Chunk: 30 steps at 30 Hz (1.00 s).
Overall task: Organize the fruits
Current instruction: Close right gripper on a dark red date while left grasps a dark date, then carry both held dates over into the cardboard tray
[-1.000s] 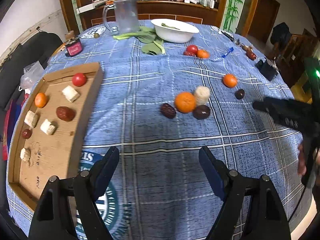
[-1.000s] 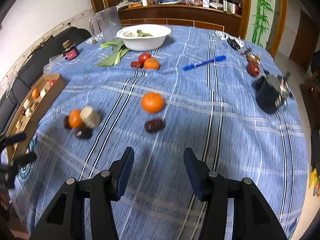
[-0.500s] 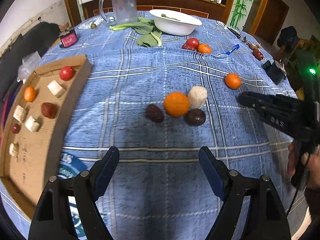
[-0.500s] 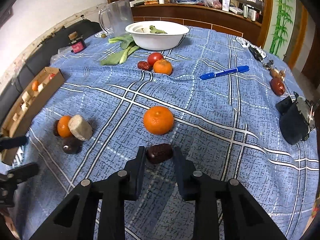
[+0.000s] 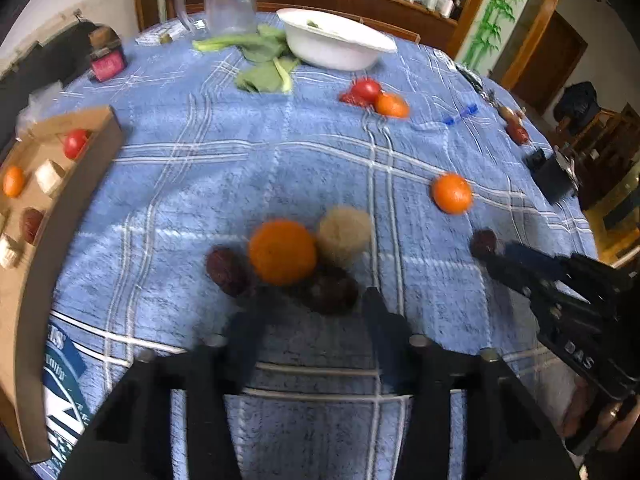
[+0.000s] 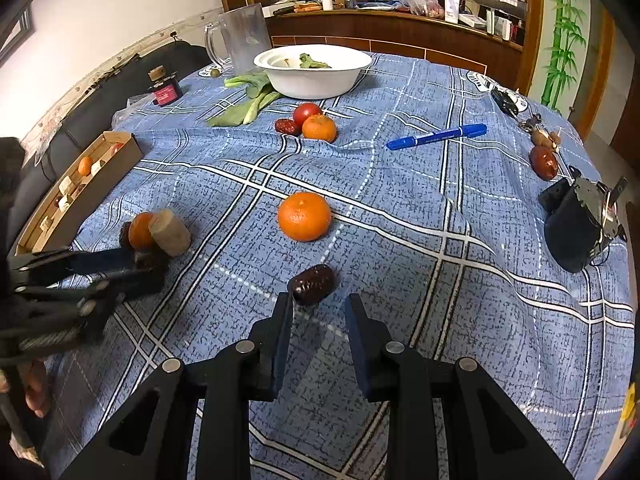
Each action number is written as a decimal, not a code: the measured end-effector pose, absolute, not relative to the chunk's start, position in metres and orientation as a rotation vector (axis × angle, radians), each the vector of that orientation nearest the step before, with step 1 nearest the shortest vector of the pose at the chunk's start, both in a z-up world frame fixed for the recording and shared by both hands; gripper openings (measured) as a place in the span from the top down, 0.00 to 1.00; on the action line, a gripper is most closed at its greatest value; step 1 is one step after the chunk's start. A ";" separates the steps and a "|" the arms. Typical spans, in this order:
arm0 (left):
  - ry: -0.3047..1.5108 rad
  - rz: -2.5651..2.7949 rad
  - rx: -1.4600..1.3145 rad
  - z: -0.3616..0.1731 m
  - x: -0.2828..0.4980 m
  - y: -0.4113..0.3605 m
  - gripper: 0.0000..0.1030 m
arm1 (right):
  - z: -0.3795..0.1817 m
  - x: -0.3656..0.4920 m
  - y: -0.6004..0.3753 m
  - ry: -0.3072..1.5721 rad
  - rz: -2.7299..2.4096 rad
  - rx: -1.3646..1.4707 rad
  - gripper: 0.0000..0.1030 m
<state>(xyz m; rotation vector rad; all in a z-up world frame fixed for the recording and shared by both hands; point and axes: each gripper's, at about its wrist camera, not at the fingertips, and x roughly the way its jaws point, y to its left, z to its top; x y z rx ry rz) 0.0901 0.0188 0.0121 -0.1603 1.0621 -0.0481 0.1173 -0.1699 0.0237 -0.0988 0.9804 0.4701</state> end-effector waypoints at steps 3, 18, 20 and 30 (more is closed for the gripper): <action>1.054 -0.079 -0.193 0.011 0.090 0.022 0.77 | 0.024 0.116 -0.170 0.976 0.474 -0.104 0.72; 1.059 -0.089 -0.191 0.014 0.072 0.036 0.78 | 0.017 0.133 -0.153 0.973 0.501 -0.140 0.72; 1.058 -0.090 -0.198 0.014 0.070 0.038 0.78 | 0.017 0.132 -0.153 0.965 0.500 -0.148 0.73; 1.034 -0.148 -0.176 0.028 0.038 0.049 0.78 | 0.042 0.088 -0.159 0.932 0.474 -0.161 0.73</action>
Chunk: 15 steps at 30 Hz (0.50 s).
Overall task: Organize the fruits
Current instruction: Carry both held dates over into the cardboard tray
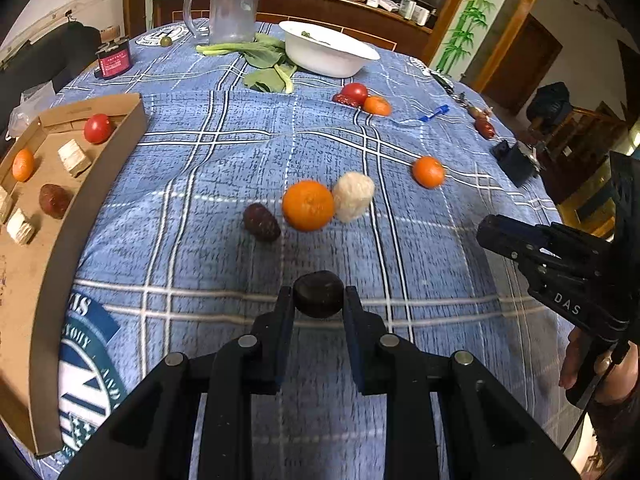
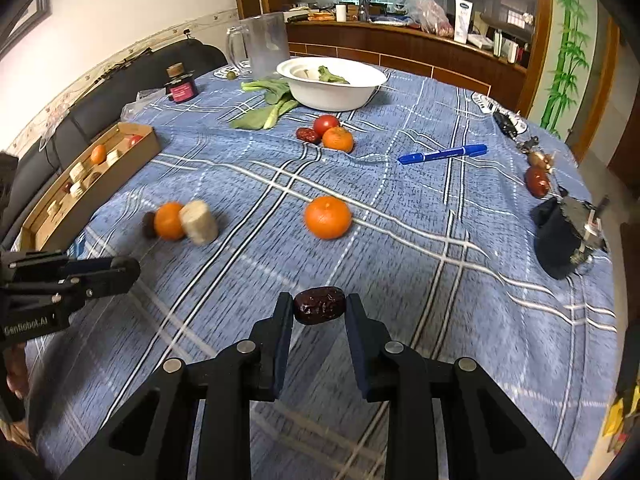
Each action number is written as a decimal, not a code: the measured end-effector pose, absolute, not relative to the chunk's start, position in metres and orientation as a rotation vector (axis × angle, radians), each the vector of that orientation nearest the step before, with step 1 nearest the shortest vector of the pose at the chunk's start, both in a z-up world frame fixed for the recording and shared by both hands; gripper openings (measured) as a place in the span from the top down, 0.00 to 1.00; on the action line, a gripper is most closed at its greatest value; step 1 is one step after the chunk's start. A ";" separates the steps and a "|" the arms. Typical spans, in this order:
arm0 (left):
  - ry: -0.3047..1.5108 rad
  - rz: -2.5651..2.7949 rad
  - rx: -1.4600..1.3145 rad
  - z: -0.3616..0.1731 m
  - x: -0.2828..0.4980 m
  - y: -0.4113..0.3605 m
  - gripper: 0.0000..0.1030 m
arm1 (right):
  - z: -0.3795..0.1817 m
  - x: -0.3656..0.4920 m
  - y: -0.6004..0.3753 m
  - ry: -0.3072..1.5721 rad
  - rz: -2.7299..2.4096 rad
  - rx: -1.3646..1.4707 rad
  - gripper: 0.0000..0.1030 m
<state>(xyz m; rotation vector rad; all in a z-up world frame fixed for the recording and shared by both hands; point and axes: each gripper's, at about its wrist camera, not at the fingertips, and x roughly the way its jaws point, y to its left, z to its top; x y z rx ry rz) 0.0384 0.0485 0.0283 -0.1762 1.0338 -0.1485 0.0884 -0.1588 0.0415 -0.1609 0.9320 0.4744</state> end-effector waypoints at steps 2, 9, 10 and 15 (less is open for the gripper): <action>1.025 -0.153 -0.163 0.033 0.030 0.051 0.78 | 0.044 0.079 -0.158 0.933 0.471 -0.159 0.73; 0.991 -0.164 -0.143 0.052 0.003 0.072 0.77 | 0.052 0.051 -0.142 0.928 0.464 -0.157 0.73; 0.985 -0.164 -0.147 0.055 0.000 0.078 0.77 | 0.055 0.049 -0.138 0.925 0.464 -0.156 0.73; 0.960 -0.146 -0.164 0.067 -0.013 0.104 0.77 | 0.062 0.042 -0.113 0.914 0.476 -0.161 0.73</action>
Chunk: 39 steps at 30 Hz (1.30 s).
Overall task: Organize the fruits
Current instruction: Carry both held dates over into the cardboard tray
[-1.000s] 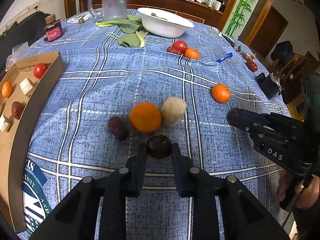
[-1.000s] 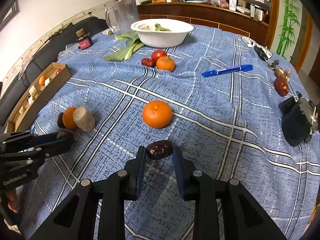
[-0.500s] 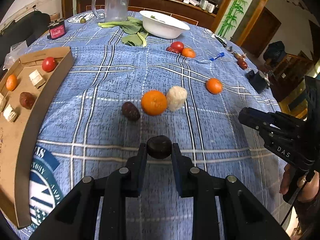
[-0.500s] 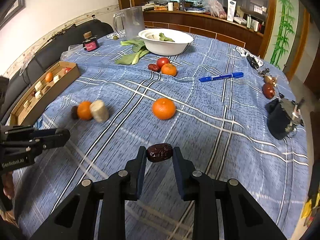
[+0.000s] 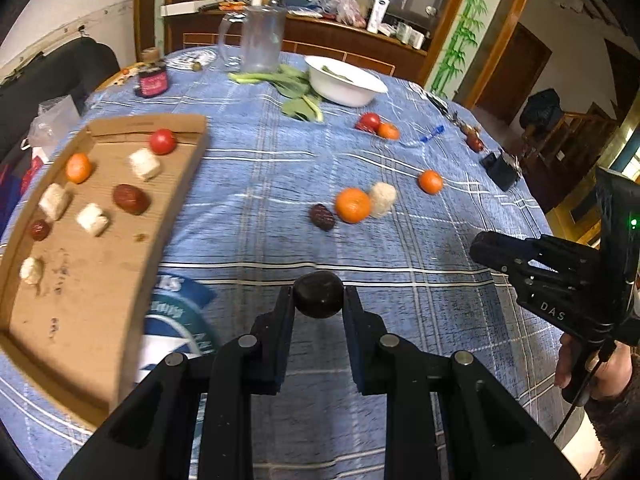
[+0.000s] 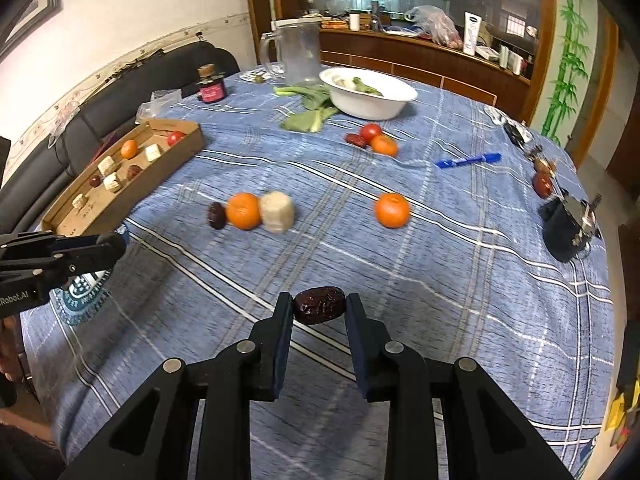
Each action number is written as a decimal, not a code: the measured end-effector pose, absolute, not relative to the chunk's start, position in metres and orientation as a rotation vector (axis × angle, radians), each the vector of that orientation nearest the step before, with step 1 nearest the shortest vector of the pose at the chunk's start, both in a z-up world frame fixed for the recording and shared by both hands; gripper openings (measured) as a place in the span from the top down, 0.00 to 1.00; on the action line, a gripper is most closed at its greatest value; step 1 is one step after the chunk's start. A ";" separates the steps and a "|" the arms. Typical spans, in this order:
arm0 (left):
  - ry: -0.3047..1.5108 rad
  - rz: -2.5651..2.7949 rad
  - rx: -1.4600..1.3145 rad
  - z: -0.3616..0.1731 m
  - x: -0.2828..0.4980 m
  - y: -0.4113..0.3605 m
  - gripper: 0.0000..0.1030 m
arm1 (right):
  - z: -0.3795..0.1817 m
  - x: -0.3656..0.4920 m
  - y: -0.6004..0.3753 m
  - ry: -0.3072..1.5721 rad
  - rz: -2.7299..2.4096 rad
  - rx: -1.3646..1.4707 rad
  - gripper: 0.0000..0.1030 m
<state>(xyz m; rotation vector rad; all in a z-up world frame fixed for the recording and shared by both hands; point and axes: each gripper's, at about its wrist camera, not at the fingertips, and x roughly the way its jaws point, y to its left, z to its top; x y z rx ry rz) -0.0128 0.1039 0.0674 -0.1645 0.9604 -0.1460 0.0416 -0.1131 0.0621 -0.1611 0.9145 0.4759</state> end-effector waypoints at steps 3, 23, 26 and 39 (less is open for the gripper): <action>0.944 -0.134 -0.176 0.075 -0.020 0.121 0.77 | 0.066 0.039 -0.095 0.910 0.494 -0.165 0.72; 0.877 0.074 -0.279 0.091 -0.052 0.253 0.77 | 0.093 0.038 0.069 0.838 0.736 -0.265 0.72; 0.881 0.112 -0.294 0.087 -0.054 0.273 0.77 | 0.094 0.040 0.093 0.834 0.774 -0.281 0.72; 0.924 0.211 -0.344 0.053 -0.056 0.333 0.77 | 0.066 0.054 0.181 0.885 0.873 -0.318 0.72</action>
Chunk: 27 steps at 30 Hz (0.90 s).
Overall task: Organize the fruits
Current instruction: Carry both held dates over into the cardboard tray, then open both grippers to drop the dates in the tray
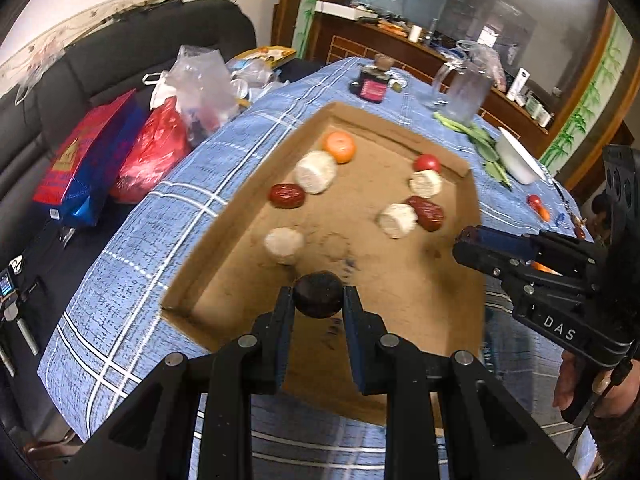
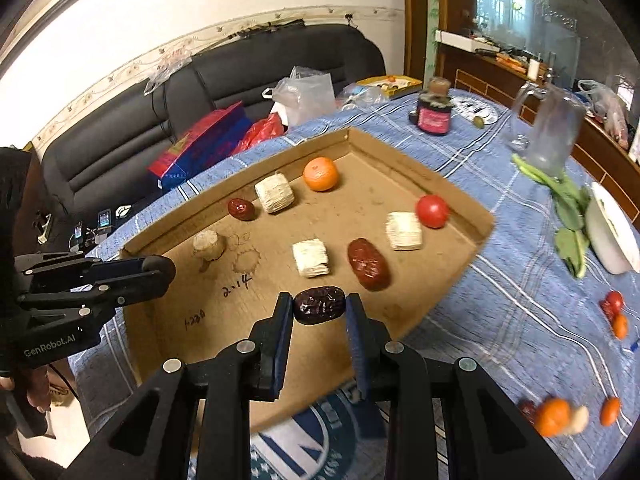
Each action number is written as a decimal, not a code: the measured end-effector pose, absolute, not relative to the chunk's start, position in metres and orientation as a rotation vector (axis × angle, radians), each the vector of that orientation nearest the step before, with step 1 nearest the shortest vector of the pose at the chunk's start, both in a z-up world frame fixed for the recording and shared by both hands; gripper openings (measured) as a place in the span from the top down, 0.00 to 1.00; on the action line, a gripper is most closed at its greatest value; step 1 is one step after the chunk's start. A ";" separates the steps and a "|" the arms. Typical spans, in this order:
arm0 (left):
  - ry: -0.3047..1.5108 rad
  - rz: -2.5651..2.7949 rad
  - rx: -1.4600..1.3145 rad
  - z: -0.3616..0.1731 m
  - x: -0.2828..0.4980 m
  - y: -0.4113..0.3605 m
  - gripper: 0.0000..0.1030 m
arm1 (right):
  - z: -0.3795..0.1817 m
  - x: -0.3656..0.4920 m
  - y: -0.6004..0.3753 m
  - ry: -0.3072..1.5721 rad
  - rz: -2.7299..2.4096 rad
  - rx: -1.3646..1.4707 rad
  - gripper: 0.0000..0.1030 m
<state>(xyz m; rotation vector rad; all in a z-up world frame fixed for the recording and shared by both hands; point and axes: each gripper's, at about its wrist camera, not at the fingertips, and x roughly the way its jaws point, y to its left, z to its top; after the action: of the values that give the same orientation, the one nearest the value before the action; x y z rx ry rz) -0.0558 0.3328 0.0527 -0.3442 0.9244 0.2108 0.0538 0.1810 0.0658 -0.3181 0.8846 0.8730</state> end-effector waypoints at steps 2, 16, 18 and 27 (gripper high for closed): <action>0.935 0.219 -0.352 0.046 -0.054 0.340 0.77 | 0.059 0.055 0.188 0.896 0.873 -0.331 0.72; 0.970 0.222 -0.378 0.026 -0.041 0.354 0.77 | 0.031 0.070 0.204 0.958 0.857 -0.363 0.72; 0.972 0.221 -0.378 0.025 -0.041 0.354 0.77 | 0.029 0.070 0.205 0.963 0.859 -0.365 0.72; 0.981 0.232 -0.358 0.025 -0.039 0.351 0.76 | 0.027 0.069 0.205 0.966 0.852 -0.373 0.72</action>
<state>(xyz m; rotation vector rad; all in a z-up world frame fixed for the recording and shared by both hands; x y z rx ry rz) -0.0389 0.3512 0.0247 -0.3578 0.9808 0.2321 0.0692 0.2054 0.0275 -0.3726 0.9661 0.8520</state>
